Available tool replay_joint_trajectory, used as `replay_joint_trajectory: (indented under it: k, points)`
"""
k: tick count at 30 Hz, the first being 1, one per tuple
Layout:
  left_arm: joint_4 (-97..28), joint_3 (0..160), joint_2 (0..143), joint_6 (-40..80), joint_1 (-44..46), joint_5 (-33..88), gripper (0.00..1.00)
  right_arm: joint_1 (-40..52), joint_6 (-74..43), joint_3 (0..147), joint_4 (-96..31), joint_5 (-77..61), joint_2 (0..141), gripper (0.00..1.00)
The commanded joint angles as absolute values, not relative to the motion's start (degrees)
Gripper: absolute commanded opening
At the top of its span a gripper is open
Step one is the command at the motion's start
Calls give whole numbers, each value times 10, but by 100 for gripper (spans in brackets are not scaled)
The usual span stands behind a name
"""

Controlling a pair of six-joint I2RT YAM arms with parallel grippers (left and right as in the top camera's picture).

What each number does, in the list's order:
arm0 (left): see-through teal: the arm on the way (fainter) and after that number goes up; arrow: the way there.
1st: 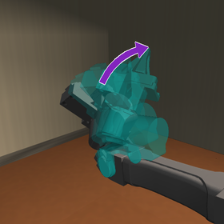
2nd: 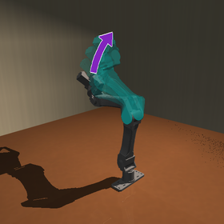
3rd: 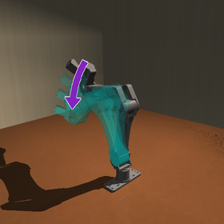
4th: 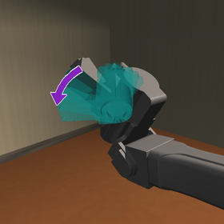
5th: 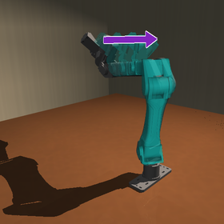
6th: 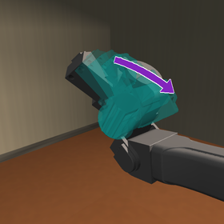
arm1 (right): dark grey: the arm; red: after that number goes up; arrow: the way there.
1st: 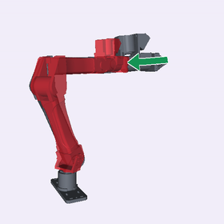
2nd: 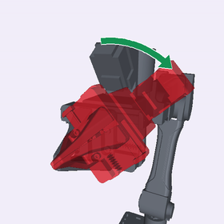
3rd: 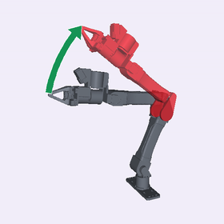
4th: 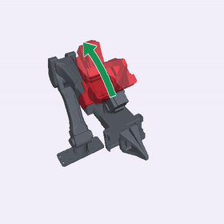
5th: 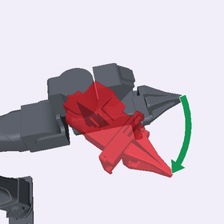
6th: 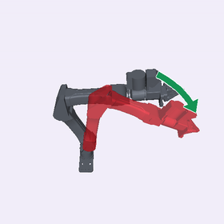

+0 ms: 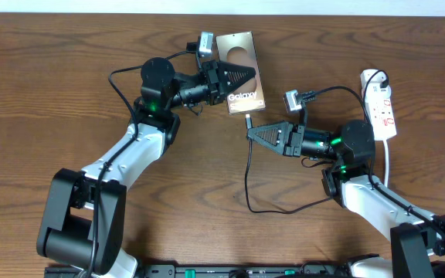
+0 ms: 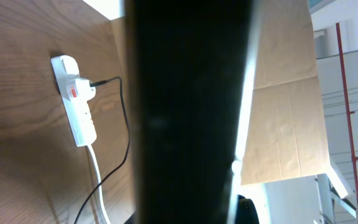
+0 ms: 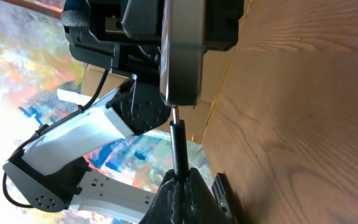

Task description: Plug charger to phone and switch on socket

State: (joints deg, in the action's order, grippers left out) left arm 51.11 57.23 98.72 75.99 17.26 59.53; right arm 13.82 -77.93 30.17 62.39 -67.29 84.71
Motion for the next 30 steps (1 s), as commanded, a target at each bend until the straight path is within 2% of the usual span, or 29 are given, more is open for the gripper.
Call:
replay_joint_trajectory:
  k: [1,30]
  points:
    - [520,583,981,739,171,606,7,135,-782,303,626,-677,847,1]
    - [520,583,981,733,171,626,7,135,-782,303,625,-654,847,1]
